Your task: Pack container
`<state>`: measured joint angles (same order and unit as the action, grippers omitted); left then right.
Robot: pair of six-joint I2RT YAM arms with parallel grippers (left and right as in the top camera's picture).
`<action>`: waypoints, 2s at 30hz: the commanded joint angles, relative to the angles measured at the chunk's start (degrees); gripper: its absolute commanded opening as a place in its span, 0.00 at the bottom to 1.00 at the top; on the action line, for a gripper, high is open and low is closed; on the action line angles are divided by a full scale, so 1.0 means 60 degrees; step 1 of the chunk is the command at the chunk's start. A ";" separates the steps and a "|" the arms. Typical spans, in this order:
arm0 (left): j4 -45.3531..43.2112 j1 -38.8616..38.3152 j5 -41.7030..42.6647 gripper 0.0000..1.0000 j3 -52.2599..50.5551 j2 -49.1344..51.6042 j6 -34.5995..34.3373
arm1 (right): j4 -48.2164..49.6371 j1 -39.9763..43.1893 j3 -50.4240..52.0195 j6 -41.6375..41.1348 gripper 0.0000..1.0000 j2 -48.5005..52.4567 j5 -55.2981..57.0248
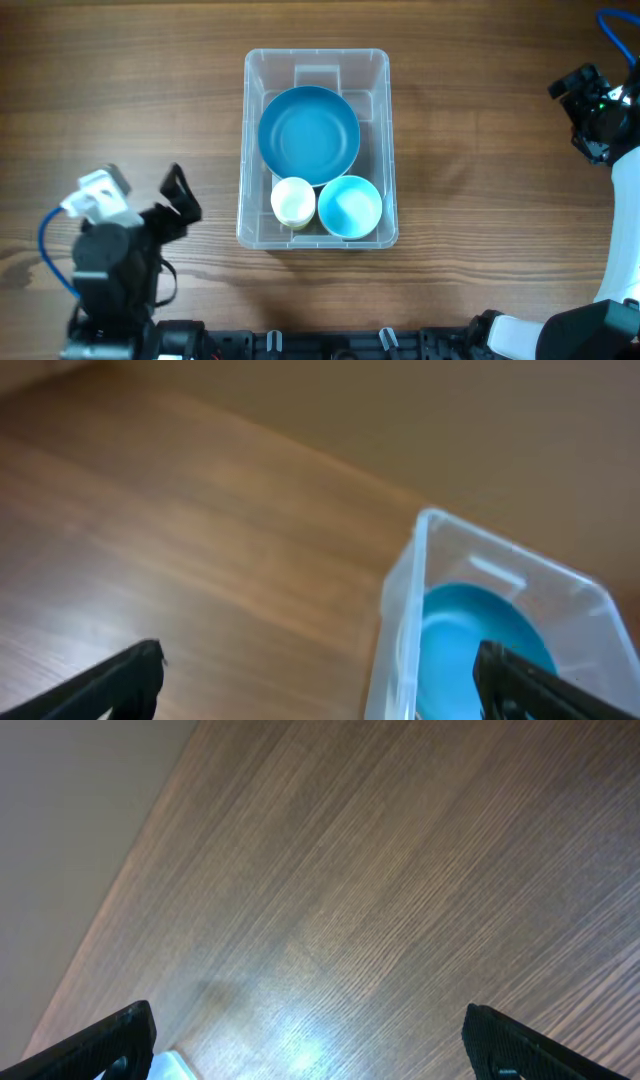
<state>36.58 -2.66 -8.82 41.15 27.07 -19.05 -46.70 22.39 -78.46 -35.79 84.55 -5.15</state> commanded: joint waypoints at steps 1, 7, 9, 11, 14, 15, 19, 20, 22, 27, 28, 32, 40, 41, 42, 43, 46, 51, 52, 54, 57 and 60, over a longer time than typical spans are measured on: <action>-0.0754 -0.0160 0.0962 1.00 -0.2058 -0.1421 0.0648 | 0.0022 0.0015 -0.0029 -0.0066 1.00 0.0098 -0.0076; -0.1348 -0.0164 0.1840 1.00 -0.4918 -0.4054 0.0601 | 0.0022 0.0015 -0.0029 -0.0066 1.00 0.0098 -0.0073; -0.1497 -0.0164 0.2004 1.00 -0.5464 -0.4415 0.0605 | 0.0022 0.0015 -0.0029 -0.0069 1.00 0.0098 -0.0073; -0.1504 -0.0164 0.2076 1.00 -0.5552 -0.4404 0.0601 | 0.0022 0.0015 -0.0029 -0.0073 1.00 0.0098 -0.0076; -0.1504 -0.0164 0.2073 1.00 -0.5552 -0.4415 0.0608 | 0.0022 0.0015 -0.0029 -0.0069 1.00 0.0098 -0.0073; -0.1501 -0.0164 0.2069 1.00 -0.5552 -0.4411 0.0608 | 0.0022 0.0015 -0.0029 -0.0069 1.00 0.0098 -0.0073; -0.1501 -0.0164 0.2073 1.00 -0.5552 -0.4411 0.0608 | 0.0022 0.0015 -0.0029 -0.0069 1.00 0.0098 -0.0073; -0.1501 -0.0164 0.2073 1.00 -0.5552 -0.4411 0.0608 | 0.0022 0.0015 -0.0029 -0.0069 1.00 0.0098 -0.0073; -0.1501 -0.0164 0.2073 1.00 -0.5552 -0.4411 0.0608 | 0.0022 0.0015 -0.0029 -0.0069 1.00 0.0098 -0.0073; -0.1501 -0.0164 0.2073 1.00 -0.5552 -0.4411 0.0608 | 0.0022 0.0015 -0.0029 -0.0069 1.00 0.0098 -0.0073; -0.1501 -0.0164 0.2073 1.00 -0.5552 -0.4411 0.0608 | 0.0022 0.0015 -0.0029 -0.0069 1.00 0.0098 -0.0073; -0.1501 -0.0164 0.2073 1.00 -0.5552 -0.4411 0.0608 | 0.0022 0.0015 -0.0029 -0.0069 1.00 0.0098 -0.0073; -0.1497 -0.0164 0.2073 1.00 -0.5552 -0.4411 0.0605 | 0.0069 -0.0164 0.0255 -0.0069 1.00 -0.0495 -0.0073; -0.1497 -0.0164 0.2073 1.00 -0.5552 -0.4411 0.0605 | 0.0062 -0.0393 0.0430 -0.0069 1.00 -0.0943 -0.0073; -0.1501 -0.0164 0.2073 1.00 -0.5552 -0.4411 0.0608 | 0.0069 -0.0769 0.0634 -0.0069 0.99 -0.1530 -0.0073; -0.1497 -0.0164 0.2073 1.00 -0.5552 -0.4411 0.0608 | 0.0098 -0.1144 0.0812 -0.0069 1.00 -0.2025 -0.0073; -0.1501 -0.0164 0.2073 1.00 -0.5552 -0.4411 0.0608 | 0.0087 -0.2488 0.1526 -0.0062 1.00 -0.3661 -0.0073; -0.1497 -0.0164 0.2073 1.00 -0.5552 -0.4411 0.0608 | 0.0576 -0.3053 0.3461 0.0127 1.00 -0.6153 0.1231; -0.1501 -0.0164 0.2073 1.00 -0.5552 -0.4411 0.0608 | 0.1100 -0.3053 0.4062 0.0761 1.00 -0.6706 0.1169; -0.1497 -0.0164 0.2073 1.00 -0.5552 -0.4408 0.0608 | 0.2208 -0.3053 0.5322 0.2109 1.00 -0.7832 0.0568; -0.1497 -0.0164 0.2073 1.00 -0.5552 -0.4401 0.0608 | 0.3013 -0.3053 0.6965 0.3774 1.00 -0.9373 -0.0528; -0.1497 -0.0164 0.2073 1.00 -0.5552 -0.4393 0.0608 | 0.3147 -0.3053 0.8236 0.4812 1.00 -1.0633 -0.1286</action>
<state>27.83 -3.38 2.94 7.97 1.10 -16.58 -28.38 4.29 -35.27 -17.52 27.05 -6.31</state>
